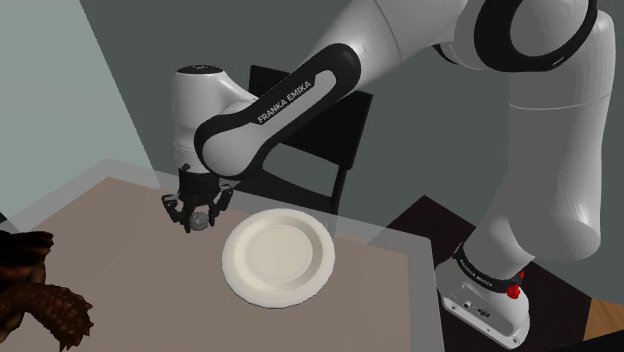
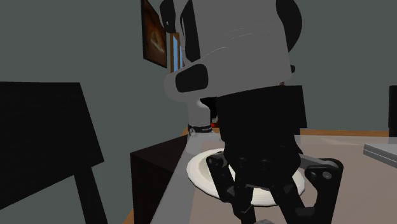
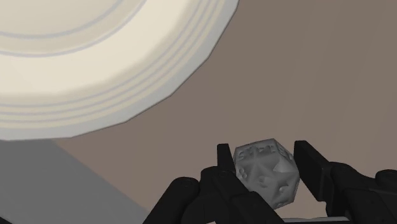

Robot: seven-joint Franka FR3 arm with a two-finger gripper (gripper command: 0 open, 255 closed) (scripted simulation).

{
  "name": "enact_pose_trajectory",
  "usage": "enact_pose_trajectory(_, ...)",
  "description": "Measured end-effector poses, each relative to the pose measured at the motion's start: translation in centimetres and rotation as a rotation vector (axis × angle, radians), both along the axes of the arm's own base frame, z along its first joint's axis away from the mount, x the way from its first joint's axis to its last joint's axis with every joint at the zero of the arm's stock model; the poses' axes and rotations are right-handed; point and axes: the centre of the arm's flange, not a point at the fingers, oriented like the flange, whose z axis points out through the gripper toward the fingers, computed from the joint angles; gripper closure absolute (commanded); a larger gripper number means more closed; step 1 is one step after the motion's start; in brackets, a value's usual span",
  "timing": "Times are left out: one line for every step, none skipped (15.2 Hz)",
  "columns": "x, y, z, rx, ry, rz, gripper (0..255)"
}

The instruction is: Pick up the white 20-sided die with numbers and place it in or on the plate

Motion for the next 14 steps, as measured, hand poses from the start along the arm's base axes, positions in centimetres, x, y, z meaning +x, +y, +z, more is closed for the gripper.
enact_pose_trajectory(0.0, 0.0, 0.0, 0.0, 0.0, 0.0, 255)
enact_pose_trajectory(0.0, 0.0, 0.0, 0.0, 0.0, 0.0, 255)
enact_pose_trajectory(0.0, 0.0, 0.0, 0.0, 0.0, 0.0, 255)
enact_pose_trajectory(0.0, 0.0, 0.0, 0.0, 0.0, 0.0, 255)
enact_pose_trajectory(0.0, 0.0, 0.0, 0.0, 0.0, 0.0, 255)
enact_pose_trajectory(0.0, 0.0, 0.3, 0.0, 0.0, 0.0, 255)
enact_pose_trajectory(0.0, 0.0, 0.6, 0.0, 0.0, 0.0, 255)
enact_pose_trajectory(0.0, 0.0, 1.1, 0.0, 0.0, 0.0, 255)
enact_pose_trajectory(0.0, 0.1, 1.6, 0.0, 0.0, 0.0, 255)
enact_pose_trajectory(-0.1, 0.1, 2.1, 0.0, 0.0, 0.0, 255)
enact_pose_trajectory(0.0, 0.0, 2.7, 0.0, 0.0, 0.0, 255)
enact_pose_trajectory(0.0, 0.0, 3.1, 0.0, 0.0, 0.0, 255)
enact_pose_trajectory(0.0, -0.1, 3.6, 0.0, 0.0, 0.0, 255)
enact_pose_trajectory(0.0, -0.1, 4.2, 0.0, 0.0, 0.0, 255)
